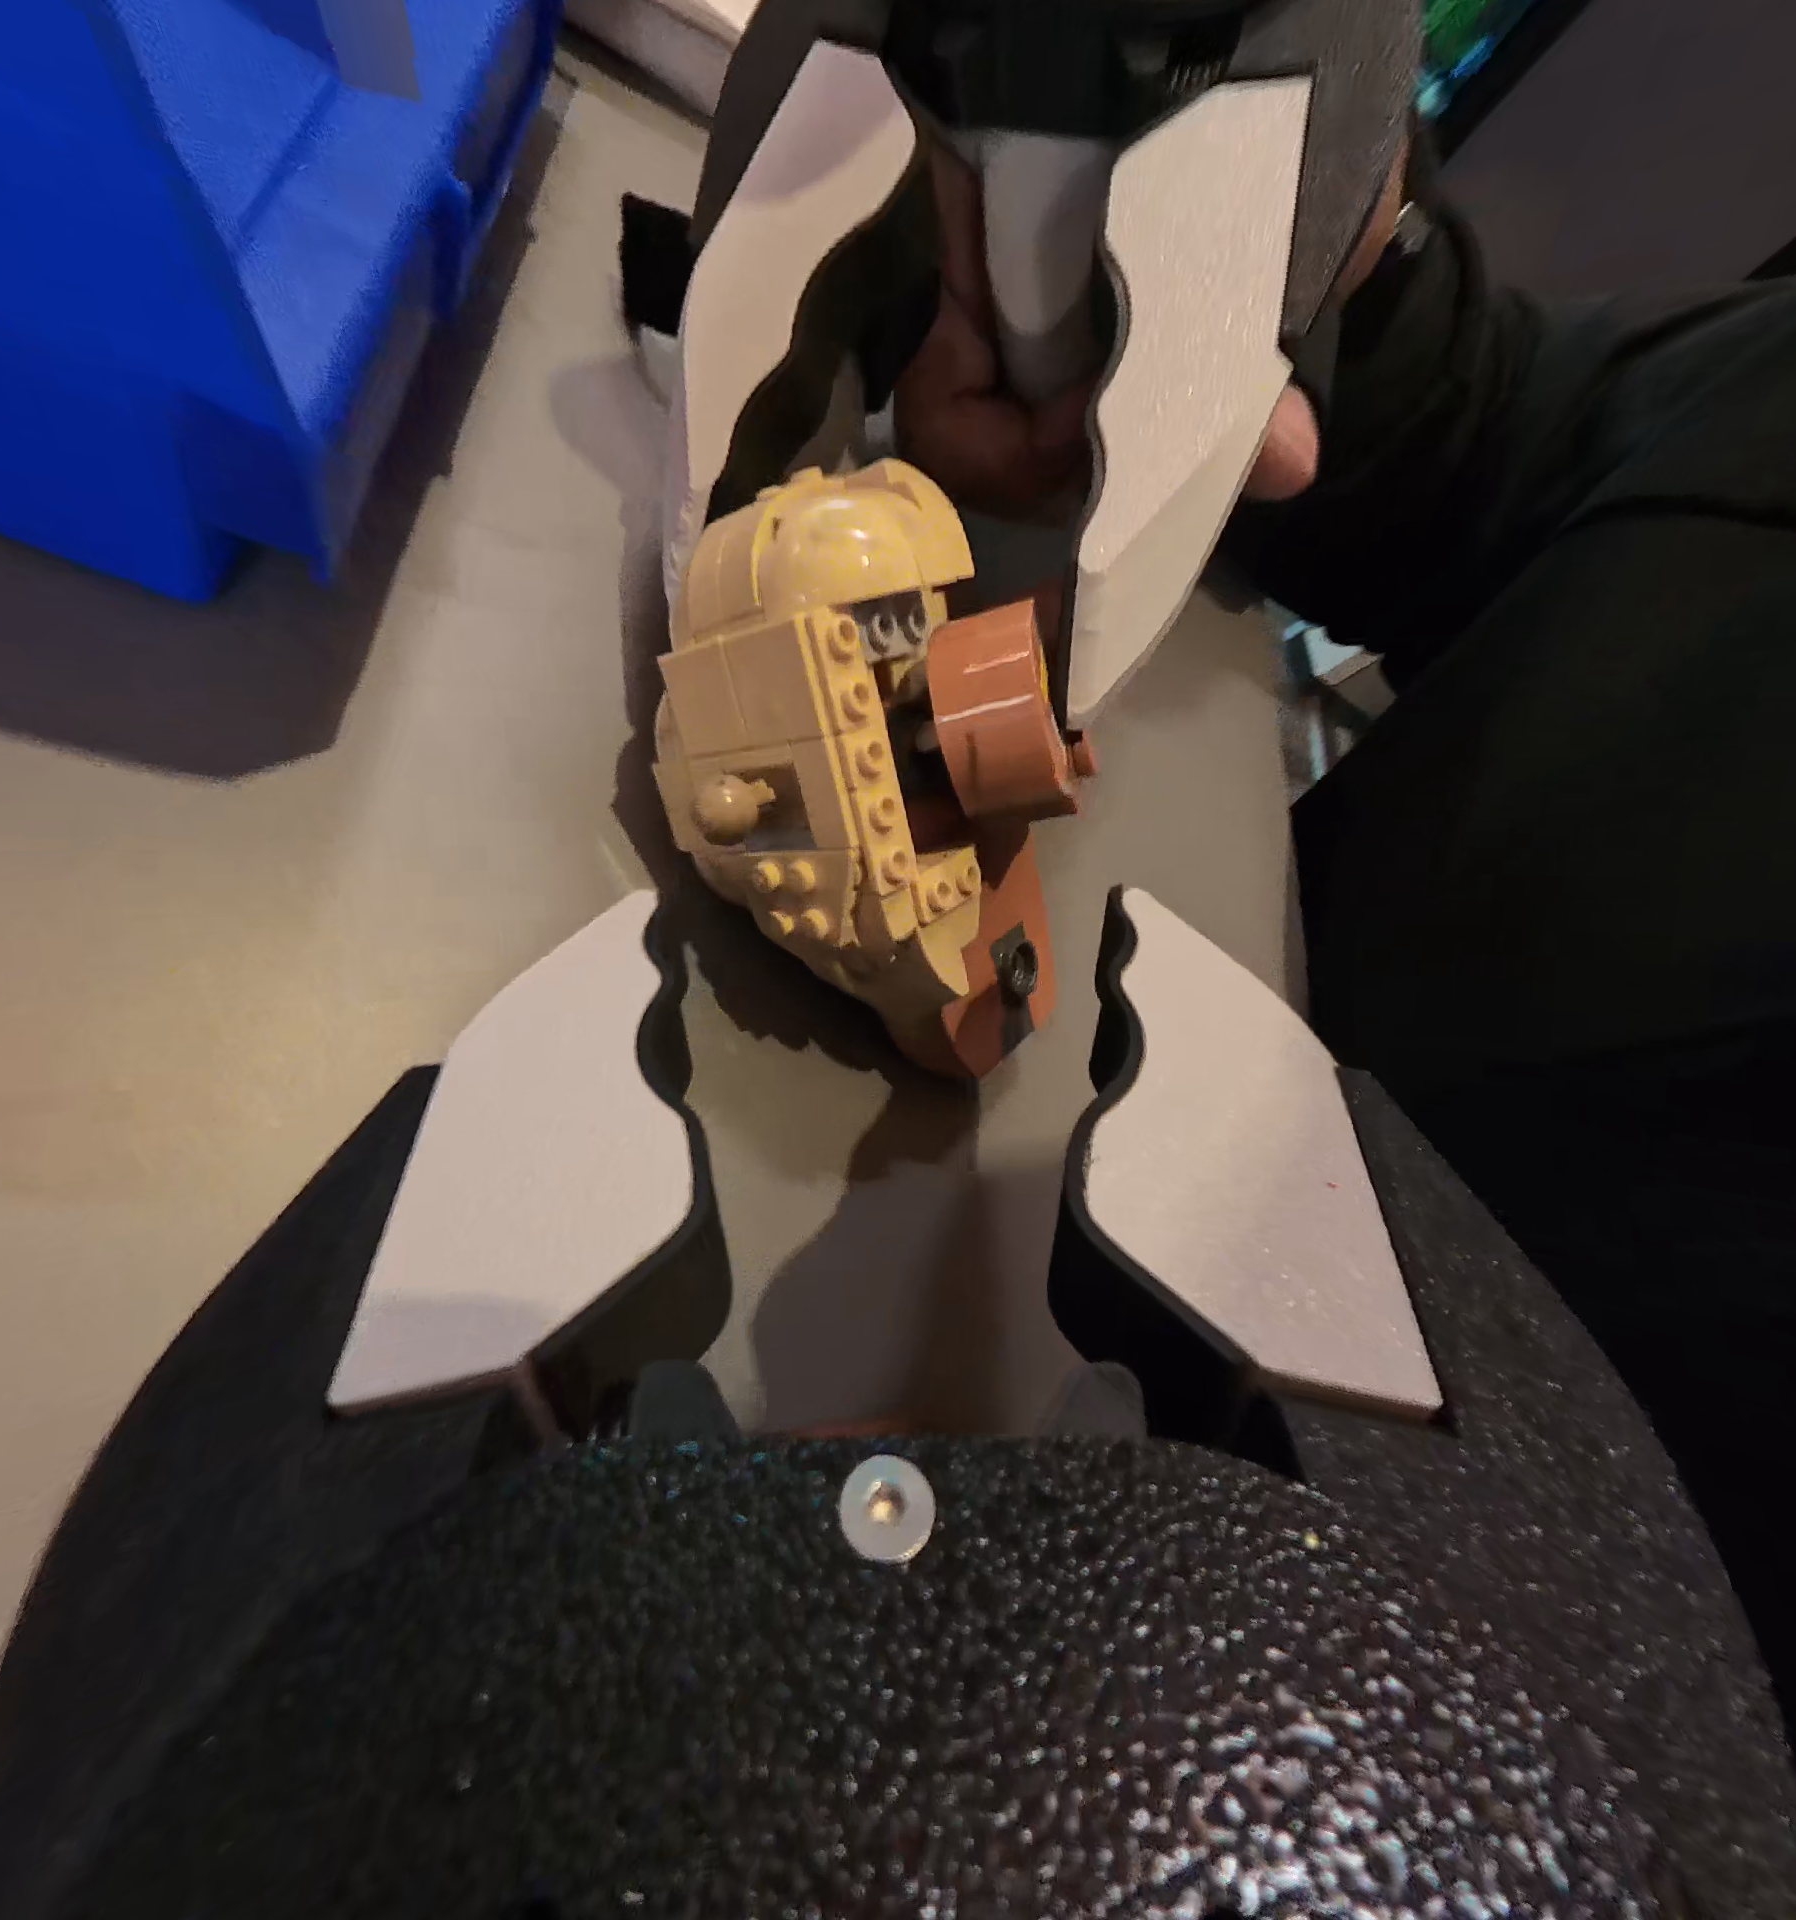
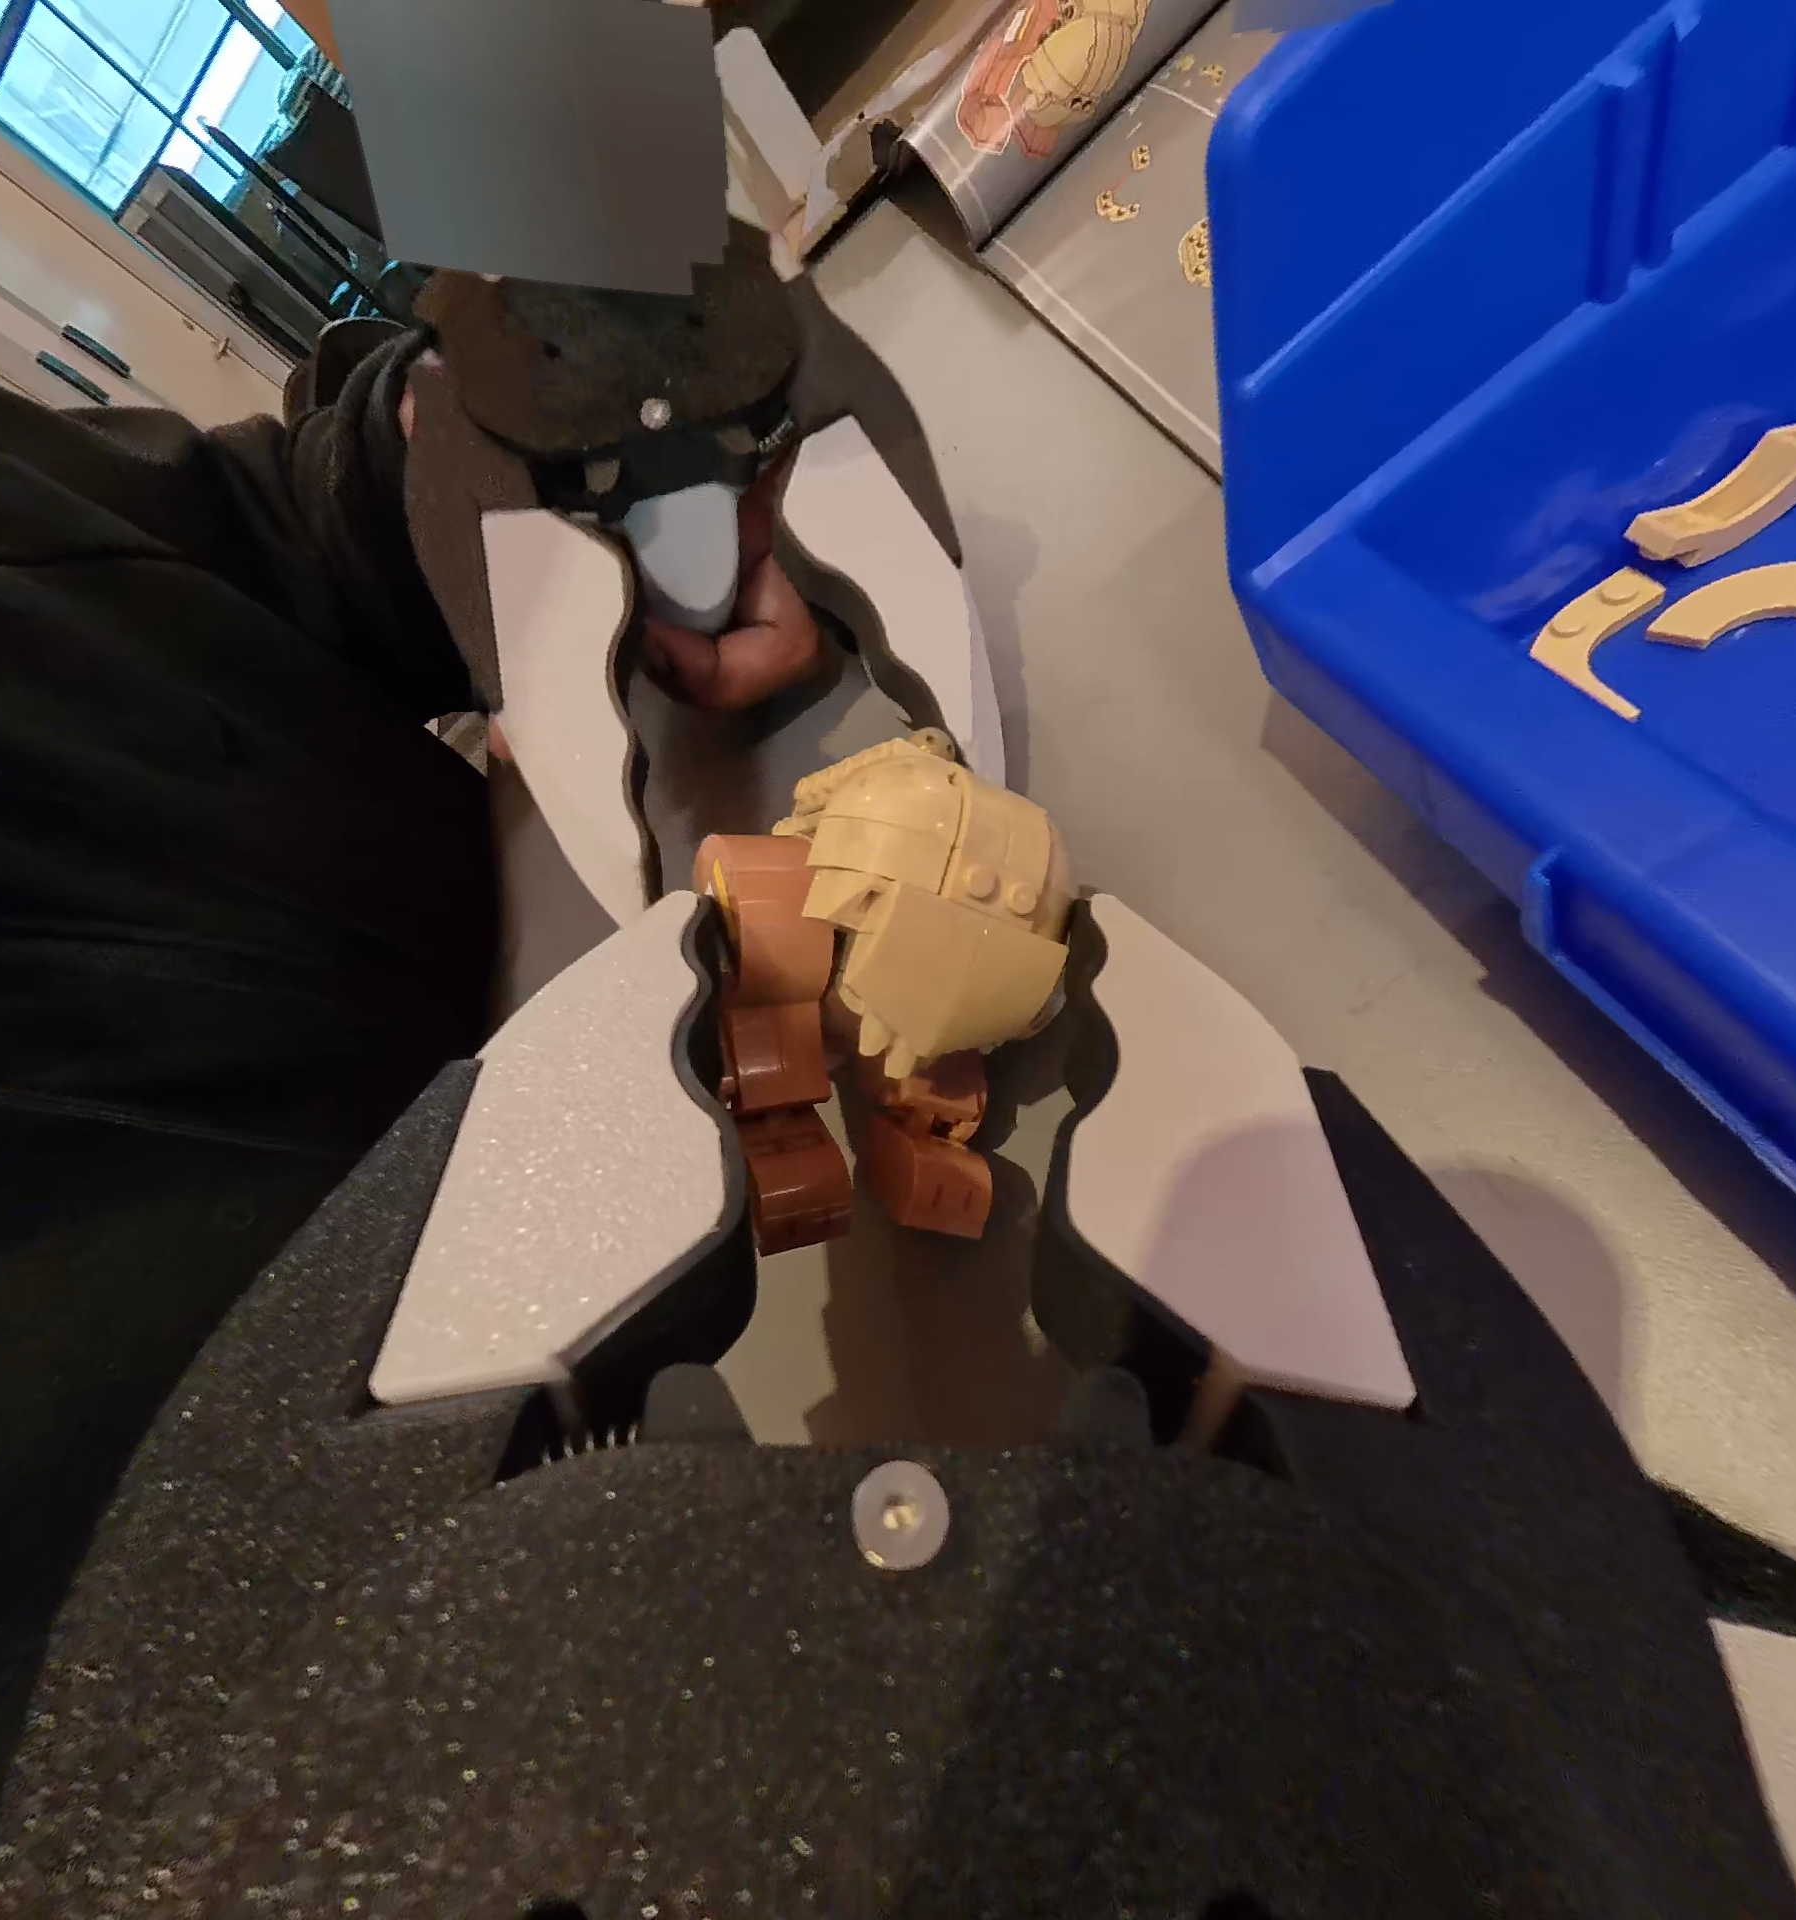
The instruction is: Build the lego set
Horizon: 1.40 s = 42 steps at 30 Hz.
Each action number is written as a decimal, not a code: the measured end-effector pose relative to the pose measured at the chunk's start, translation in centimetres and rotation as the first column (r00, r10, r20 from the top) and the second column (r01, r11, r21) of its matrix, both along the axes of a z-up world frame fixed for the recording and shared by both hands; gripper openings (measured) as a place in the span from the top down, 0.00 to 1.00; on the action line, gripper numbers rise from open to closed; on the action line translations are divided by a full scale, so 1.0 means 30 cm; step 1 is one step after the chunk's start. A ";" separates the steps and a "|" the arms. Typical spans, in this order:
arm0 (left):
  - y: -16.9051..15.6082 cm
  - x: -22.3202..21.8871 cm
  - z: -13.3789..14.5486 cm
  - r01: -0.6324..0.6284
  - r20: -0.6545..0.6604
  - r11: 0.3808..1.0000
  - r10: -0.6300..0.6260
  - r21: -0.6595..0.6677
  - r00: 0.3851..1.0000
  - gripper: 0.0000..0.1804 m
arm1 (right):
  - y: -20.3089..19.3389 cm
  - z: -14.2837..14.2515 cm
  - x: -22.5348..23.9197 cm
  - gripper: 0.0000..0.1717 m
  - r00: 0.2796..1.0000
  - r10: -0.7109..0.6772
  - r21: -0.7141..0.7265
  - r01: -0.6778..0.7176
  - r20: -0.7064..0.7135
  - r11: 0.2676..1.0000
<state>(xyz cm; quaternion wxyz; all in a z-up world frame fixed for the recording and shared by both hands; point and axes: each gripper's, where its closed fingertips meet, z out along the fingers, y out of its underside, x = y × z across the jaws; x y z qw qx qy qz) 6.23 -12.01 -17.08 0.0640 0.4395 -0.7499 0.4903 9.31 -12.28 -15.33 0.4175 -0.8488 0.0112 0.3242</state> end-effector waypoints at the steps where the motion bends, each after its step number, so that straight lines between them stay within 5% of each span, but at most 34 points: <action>1: -0.003 -0.004 -0.012 -0.012 0.006 0.999 0.012 0.040 1.000 0.56 | 0.001 0.000 0.000 0.63 1.000 -0.002 -0.002 0.002 0.000 1.000; 6: -0.024 -0.011 -0.070 -0.113 0.115 0.957 0.085 0.268 0.990 0.48 | 0.006 0.000 -0.002 0.63 1.000 -0.010 -0.002 0.010 0.004 1.000; 14: -0.019 0.026 -0.108 -0.267 0.287 0.817 0.131 0.511 0.949 0.49 | 0.009 0.001 0.000 0.63 0.999 -0.027 0.003 0.027 0.031 1.000; 27: -0.001 0.037 -0.064 -0.106 0.449 0.763 -0.255 0.637 0.856 0.53 | -0.032 -0.014 -0.017 0.64 0.999 0.011 -0.050 -0.009 0.030 0.999; 34: -0.006 0.036 -0.046 -0.062 0.515 0.738 -0.405 0.671 0.756 0.53 | -0.026 -0.004 -0.036 0.61 0.999 0.038 -0.048 -0.037 0.022 0.998; 42: -0.004 0.033 -0.037 -0.071 0.542 0.725 -0.442 0.685 0.715 0.54 | -0.020 0.000 -0.045 0.61 0.998 0.036 -0.031 -0.034 0.055 0.999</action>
